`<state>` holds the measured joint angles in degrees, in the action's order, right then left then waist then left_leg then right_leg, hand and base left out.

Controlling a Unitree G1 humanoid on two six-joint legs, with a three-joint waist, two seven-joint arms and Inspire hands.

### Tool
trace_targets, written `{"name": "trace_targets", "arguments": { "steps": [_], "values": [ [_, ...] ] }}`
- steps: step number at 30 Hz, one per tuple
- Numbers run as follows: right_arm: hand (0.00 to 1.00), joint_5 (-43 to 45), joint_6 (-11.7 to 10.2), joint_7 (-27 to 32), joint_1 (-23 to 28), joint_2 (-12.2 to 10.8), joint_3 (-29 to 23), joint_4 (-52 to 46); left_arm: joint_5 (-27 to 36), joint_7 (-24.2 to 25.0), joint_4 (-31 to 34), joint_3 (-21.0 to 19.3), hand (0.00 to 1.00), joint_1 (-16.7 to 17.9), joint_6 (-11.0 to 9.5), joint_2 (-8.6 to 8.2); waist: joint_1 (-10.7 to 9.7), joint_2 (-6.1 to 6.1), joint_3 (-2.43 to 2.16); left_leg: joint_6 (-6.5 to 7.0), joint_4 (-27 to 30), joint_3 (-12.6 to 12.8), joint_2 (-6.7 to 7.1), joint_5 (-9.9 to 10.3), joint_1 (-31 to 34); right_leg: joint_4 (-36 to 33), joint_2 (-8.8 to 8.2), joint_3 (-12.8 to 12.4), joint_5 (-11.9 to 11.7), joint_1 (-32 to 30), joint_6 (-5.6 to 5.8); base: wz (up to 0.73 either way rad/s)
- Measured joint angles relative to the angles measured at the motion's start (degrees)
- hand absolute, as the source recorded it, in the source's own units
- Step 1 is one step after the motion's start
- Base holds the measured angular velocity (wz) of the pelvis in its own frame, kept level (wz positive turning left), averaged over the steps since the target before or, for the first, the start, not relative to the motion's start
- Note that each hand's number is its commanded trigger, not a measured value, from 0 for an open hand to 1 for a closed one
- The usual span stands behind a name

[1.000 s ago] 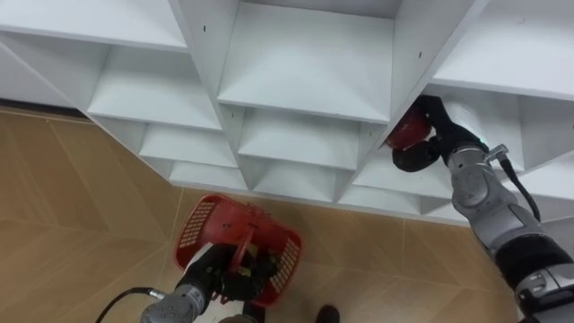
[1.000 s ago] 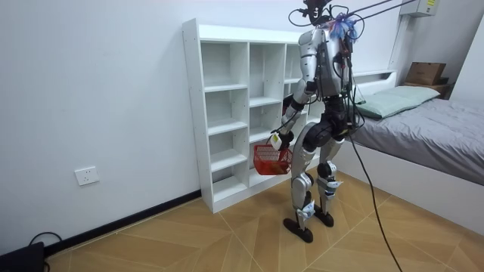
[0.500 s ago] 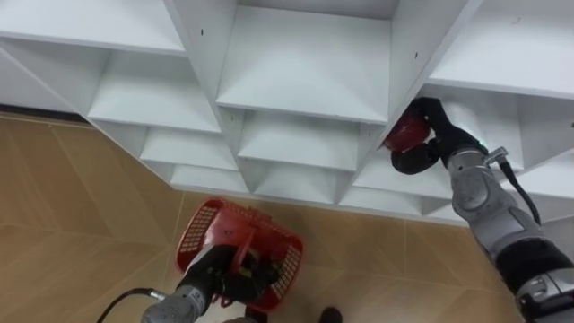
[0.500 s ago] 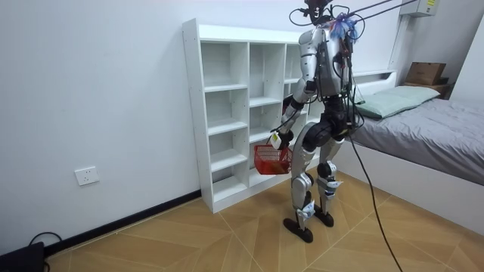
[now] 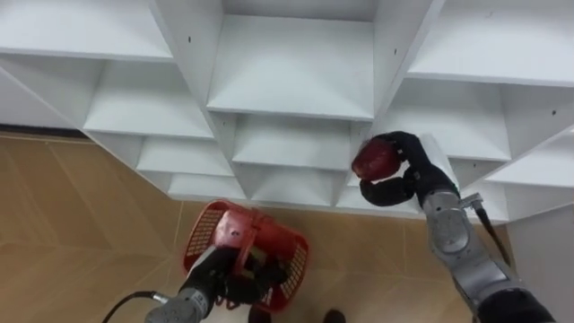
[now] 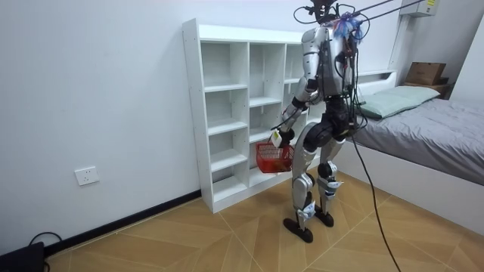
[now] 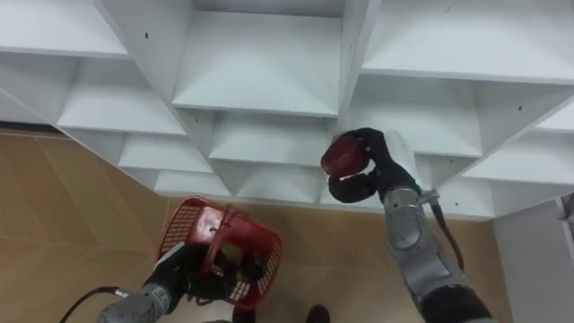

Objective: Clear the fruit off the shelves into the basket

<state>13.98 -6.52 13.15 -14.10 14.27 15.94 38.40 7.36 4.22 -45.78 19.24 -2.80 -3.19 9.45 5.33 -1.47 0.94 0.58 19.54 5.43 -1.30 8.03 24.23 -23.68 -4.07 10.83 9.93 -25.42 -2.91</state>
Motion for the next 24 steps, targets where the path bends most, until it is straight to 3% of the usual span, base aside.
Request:
{"name": "trace_targets", "arguments": {
  "steps": [3, 9, 15, 21, 24],
  "values": [
    [1.0, -0.14, -0.03, -0.51, 3.22, -1.01, 1.18, -2.99, 0.14, -0.29, 2.64, -0.02, 1.0, 1.56, -0.01, -0.13, -0.42, -0.03, -0.01, -0.05, -0.24, 0.23, 0.0, -0.09, 0.25, -0.04, -0.03, -0.05, 0.04, -0.5, -0.05, -0.01],
    [1.0, 0.1, -0.55, -2.9, 8.02, -2.91, 2.91, -5.9, 0.14, -1.29, 4.03, -0.07, 1.0, 2.68, -2.26, -1.13, -1.07, -0.07, -0.01, -0.04, -0.21, 0.66, -0.14, -0.08, 0.3, 0.91, 0.15, -0.3, -0.12, -0.45, -0.06, -0.02],
    [1.0, 3.06, -0.98, -4.63, 11.28, -3.81, 4.21, -7.94, 1.08, -1.28, 4.07, 0.0, 1.0, 3.14, -2.26, -2.28, -1.88, 0.16, 0.03, -0.04, -0.21, 0.63, -0.26, -0.06, 0.49, 1.11, 0.24, -0.06, -0.22, -0.42, -0.07, 0.0],
    [1.0, 3.89, -1.39, -4.59, 11.6, -3.51, 5.18, -6.88, 2.12, -1.24, 4.21, 0.12, 1.0, 3.11, -2.26, -3.8, -1.91, 2.4, -0.16, -0.04, -0.13, 0.62, -0.46, -0.06, 1.1, 1.86, 0.52, 0.05, -0.79, -0.64, -0.07, 0.0],
    [1.0, 4.56, -1.47, -4.65, 12.34, -3.48, 6.14, -6.89, 4.31, -1.26, 4.89, 0.88, 1.0, 3.11, -2.27, -4.45, -1.88, 2.75, -0.14, -0.05, -0.19, 0.63, -0.43, -0.07, 1.14, 1.69, 0.5, 0.04, -0.72, -0.79, -0.12, 0.0]
  ]
}}
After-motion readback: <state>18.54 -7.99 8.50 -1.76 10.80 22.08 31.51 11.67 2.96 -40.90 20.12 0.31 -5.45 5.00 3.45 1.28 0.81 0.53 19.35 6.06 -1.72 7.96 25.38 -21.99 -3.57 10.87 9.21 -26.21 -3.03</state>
